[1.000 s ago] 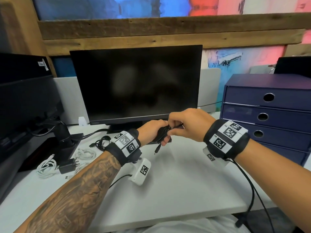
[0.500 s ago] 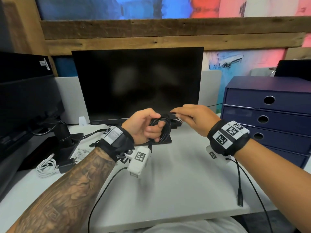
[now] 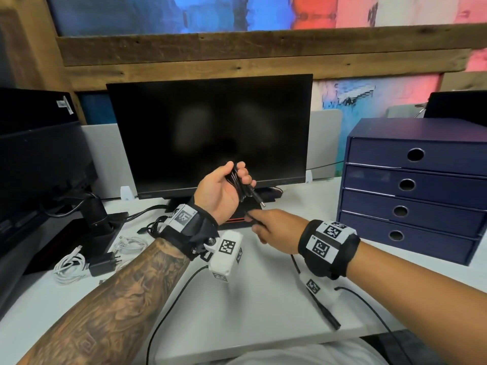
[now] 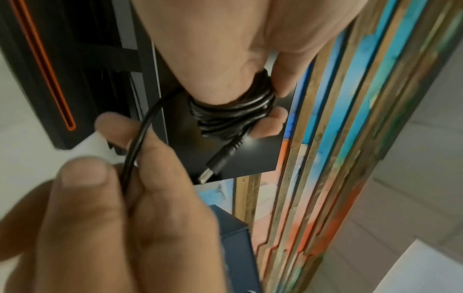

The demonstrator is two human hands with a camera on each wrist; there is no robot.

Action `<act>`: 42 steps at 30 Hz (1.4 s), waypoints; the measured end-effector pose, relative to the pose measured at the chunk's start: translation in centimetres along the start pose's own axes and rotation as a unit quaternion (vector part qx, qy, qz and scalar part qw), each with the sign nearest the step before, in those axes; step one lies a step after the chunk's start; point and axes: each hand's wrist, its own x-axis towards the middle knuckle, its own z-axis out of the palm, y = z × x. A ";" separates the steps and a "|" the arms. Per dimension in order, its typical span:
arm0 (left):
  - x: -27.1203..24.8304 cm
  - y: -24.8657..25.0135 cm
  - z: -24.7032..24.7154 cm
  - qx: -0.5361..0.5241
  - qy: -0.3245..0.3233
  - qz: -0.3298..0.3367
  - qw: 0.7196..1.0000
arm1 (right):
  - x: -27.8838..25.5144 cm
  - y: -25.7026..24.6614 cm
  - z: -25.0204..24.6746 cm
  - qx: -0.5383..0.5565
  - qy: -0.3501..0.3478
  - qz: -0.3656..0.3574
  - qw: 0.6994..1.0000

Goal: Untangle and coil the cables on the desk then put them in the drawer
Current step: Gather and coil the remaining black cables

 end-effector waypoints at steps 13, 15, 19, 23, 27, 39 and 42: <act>1.1 -0.4 -3.4 0.506 0.037 0.061 0.860 | 0.1 1.0 -2.5 -0.153 0.053 -0.023 0.987; 0.8 -0.4 -3.4 0.558 -0.002 0.017 0.829 | 0.1 1.5 -3.5 -0.188 0.092 -0.039 0.977; -0.8 -0.6 -1.8 0.546 -0.101 -0.126 0.822 | -0.1 1.7 -5.1 -0.232 0.181 -0.116 0.949; -1.6 0.2 -0.8 0.487 -0.157 -0.140 0.848 | -0.1 1.6 -5.0 -0.158 0.189 -0.093 0.965; -1.5 0.6 -1.0 0.383 -0.179 -0.133 0.897 | -0.5 0.4 -4.4 0.144 0.140 -0.093 0.975; -1.1 -0.1 -0.8 0.248 -0.187 -0.133 0.941 | -0.7 0.0 -5.4 0.131 0.109 -0.050 0.984; -0.9 -0.1 -0.5 0.316 -0.144 -0.056 0.936 | -0.5 0.5 -5.5 0.106 0.151 -0.037 0.982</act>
